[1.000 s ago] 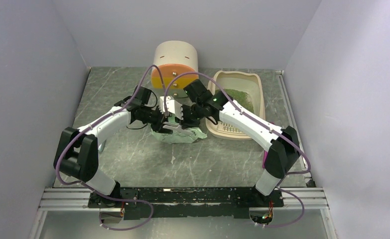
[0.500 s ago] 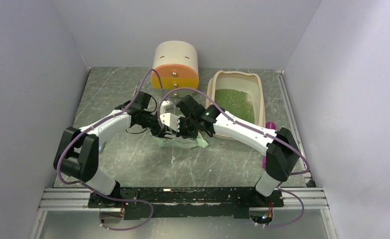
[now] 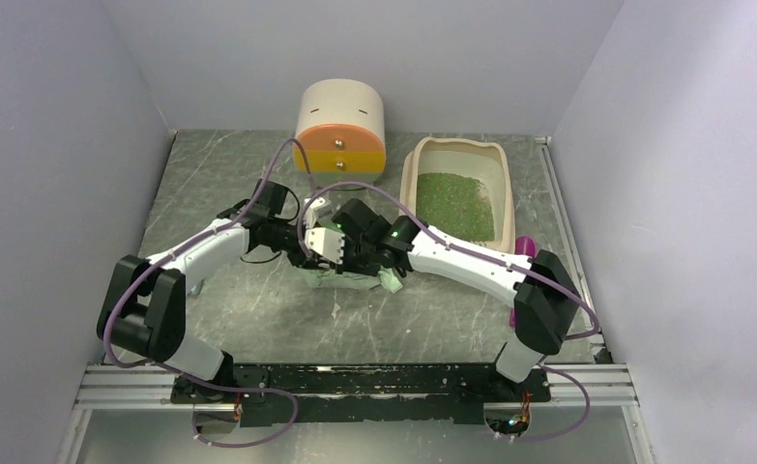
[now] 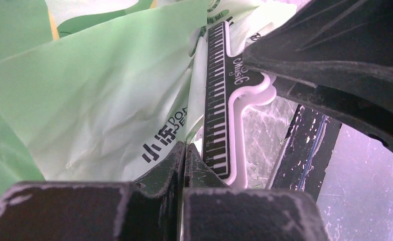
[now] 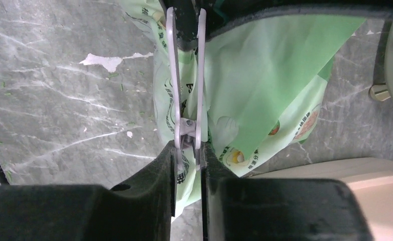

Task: Fill the litter box with clean litter
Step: Clamp the cat litter bag at the center of the board.

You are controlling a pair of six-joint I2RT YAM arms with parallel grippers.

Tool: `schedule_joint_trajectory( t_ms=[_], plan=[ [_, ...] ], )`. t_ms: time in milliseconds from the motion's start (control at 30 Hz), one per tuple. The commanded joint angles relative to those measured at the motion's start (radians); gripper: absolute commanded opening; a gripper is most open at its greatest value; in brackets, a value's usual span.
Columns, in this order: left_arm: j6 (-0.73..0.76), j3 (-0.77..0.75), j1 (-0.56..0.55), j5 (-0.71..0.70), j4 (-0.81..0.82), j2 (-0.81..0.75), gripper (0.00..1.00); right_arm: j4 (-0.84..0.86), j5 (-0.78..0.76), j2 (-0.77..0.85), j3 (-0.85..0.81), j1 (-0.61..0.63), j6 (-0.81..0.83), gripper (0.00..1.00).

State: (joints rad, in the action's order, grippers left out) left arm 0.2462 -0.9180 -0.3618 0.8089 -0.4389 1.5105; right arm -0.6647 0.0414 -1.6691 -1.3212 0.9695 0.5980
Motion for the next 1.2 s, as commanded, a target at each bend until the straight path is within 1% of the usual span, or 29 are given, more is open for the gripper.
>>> schedule_joint_trajectory(
  t_ms=[0,100,200,367,400,433,467,500,567,600,633,733,833,900,933,1033,1067,1167],
  plan=[
    [0.013,0.007,0.032,-0.027,0.014,-0.054,0.05,-0.075,-0.104,-0.040,0.089,-0.023,-0.034,0.32],
    [-0.005,0.014,0.033,-0.046,0.028,-0.072,0.05,-0.043,-0.048,-0.005,0.090,-0.023,-0.038,0.35],
    [-0.055,0.019,0.046,-0.093,0.043,-0.104,0.05,-0.023,-0.026,0.008,0.098,-0.023,-0.039,0.37],
    [-0.109,0.062,0.071,-0.112,0.064,-0.167,0.05,0.024,-0.015,0.028,0.117,-0.027,-0.065,0.40],
    [-0.114,0.065,0.074,-0.124,0.058,-0.178,0.05,0.032,0.014,0.043,0.115,-0.034,-0.076,0.43],
    [-0.119,0.067,0.075,-0.138,0.049,-0.187,0.06,0.045,0.052,0.060,0.114,-0.046,-0.091,0.55],
    [-0.125,0.067,0.076,-0.152,0.043,-0.199,0.08,0.066,0.097,0.078,0.116,-0.061,-0.104,0.74],
    [-0.137,0.068,0.077,-0.173,0.040,-0.212,0.11,0.105,0.139,0.102,0.124,-0.075,-0.115,0.84],
    [-0.160,0.077,0.078,-0.177,0.048,-0.233,0.16,0.175,0.191,0.138,0.158,-0.078,-0.132,0.87],
    [-0.172,0.084,0.078,-0.180,0.053,-0.238,0.17,0.203,0.205,0.146,0.170,-0.078,-0.144,0.87],
    [-0.180,0.092,0.078,-0.189,0.054,-0.239,0.17,0.223,0.212,0.146,0.179,-0.079,-0.156,0.87],
    [-0.206,0.113,0.080,-0.209,0.065,-0.236,0.18,0.248,0.234,0.131,0.198,-0.081,-0.152,0.71],
    [-0.268,0.134,0.083,-0.227,0.092,-0.252,0.22,0.268,0.310,0.142,0.215,-0.084,-0.148,0.70],
    [-0.308,0.145,0.085,-0.232,0.112,-0.261,0.28,0.313,0.337,0.171,0.244,-0.083,-0.155,0.69],
    [-0.330,0.151,0.087,-0.231,0.124,-0.261,0.31,0.334,0.351,0.182,0.257,-0.083,-0.153,0.64],
    [-0.385,0.162,0.088,-0.235,0.158,-0.251,0.30,0.375,0.343,0.193,0.277,-0.083,-0.153,0.48],
    [-0.405,0.169,0.087,-0.242,0.171,-0.253,0.30,0.381,0.329,0.193,0.277,-0.083,-0.155,0.45],
    [-0.455,0.185,0.089,-0.250,0.197,-0.252,0.33,0.392,0.317,0.201,0.273,-0.083,-0.157,0.46]
  ],
)
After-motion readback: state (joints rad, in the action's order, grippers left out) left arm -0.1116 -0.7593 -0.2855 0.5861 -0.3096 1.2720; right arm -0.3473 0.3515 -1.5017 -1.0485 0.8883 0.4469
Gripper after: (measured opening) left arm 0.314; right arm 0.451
